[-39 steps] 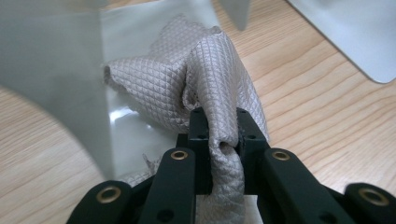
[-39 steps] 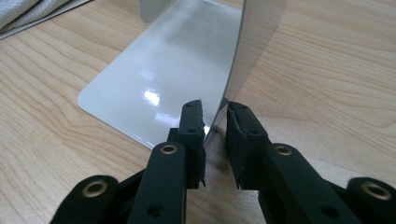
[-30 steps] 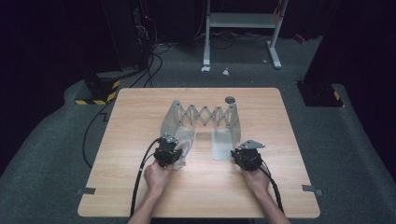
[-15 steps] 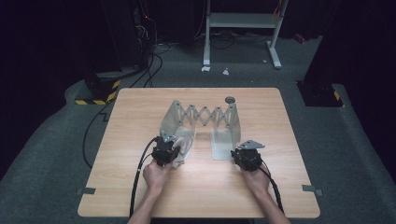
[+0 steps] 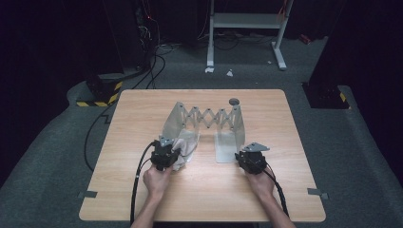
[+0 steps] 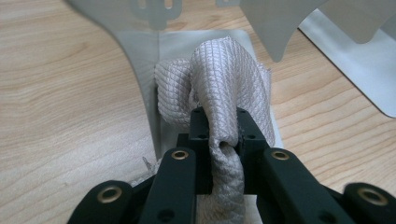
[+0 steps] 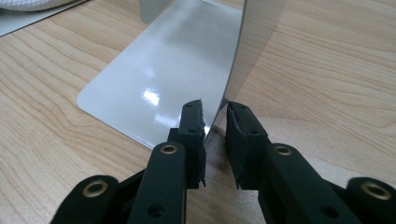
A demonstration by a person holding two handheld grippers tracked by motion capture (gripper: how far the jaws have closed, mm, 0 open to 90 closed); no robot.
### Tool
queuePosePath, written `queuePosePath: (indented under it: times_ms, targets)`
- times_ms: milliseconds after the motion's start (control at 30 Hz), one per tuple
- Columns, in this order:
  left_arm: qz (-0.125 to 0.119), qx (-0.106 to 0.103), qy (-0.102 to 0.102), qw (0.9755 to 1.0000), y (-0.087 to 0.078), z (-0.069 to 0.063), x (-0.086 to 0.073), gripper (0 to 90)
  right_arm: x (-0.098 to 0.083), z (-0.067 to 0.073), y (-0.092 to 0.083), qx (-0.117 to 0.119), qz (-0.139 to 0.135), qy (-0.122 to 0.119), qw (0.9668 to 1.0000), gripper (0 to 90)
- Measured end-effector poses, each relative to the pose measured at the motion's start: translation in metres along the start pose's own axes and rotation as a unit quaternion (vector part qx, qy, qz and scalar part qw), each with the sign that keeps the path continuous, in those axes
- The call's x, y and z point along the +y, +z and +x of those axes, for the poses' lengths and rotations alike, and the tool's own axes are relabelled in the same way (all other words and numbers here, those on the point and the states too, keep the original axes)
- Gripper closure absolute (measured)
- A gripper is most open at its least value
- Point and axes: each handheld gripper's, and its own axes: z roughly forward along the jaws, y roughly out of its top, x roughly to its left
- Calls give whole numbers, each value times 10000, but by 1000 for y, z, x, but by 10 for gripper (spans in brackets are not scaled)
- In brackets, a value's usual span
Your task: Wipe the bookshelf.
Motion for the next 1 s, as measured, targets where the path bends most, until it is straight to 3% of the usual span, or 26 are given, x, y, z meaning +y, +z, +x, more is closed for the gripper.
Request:
queuePosePath:
  times_ms: [267, 433, 567, 733, 1000]
  targets:
    - [77, 117, -103, 9998, 9, 8, -5, 801, 0, 0, 0, -2, 1, 0, 10000, 770]
    - [83, 41, -330, 9994, 12, 16, -11, 801, 0, 0, 0, -1, -1, -4, 10000, 770]
    - [81, 37, -361, 9993, 13, 18, -10, 801, 0, 0, 0, 6, 3, 11, 10000, 770]
    - [-41, 27, -435, 9990, 8, 18, -8, 802, 0, 0, 0, 6, 3, 8, 10000, 770]
    - [-263, 69, -350, 9990, -13, 17, 4, 802, 0, 0, 0, 0, 0, -3, 10000, 769]
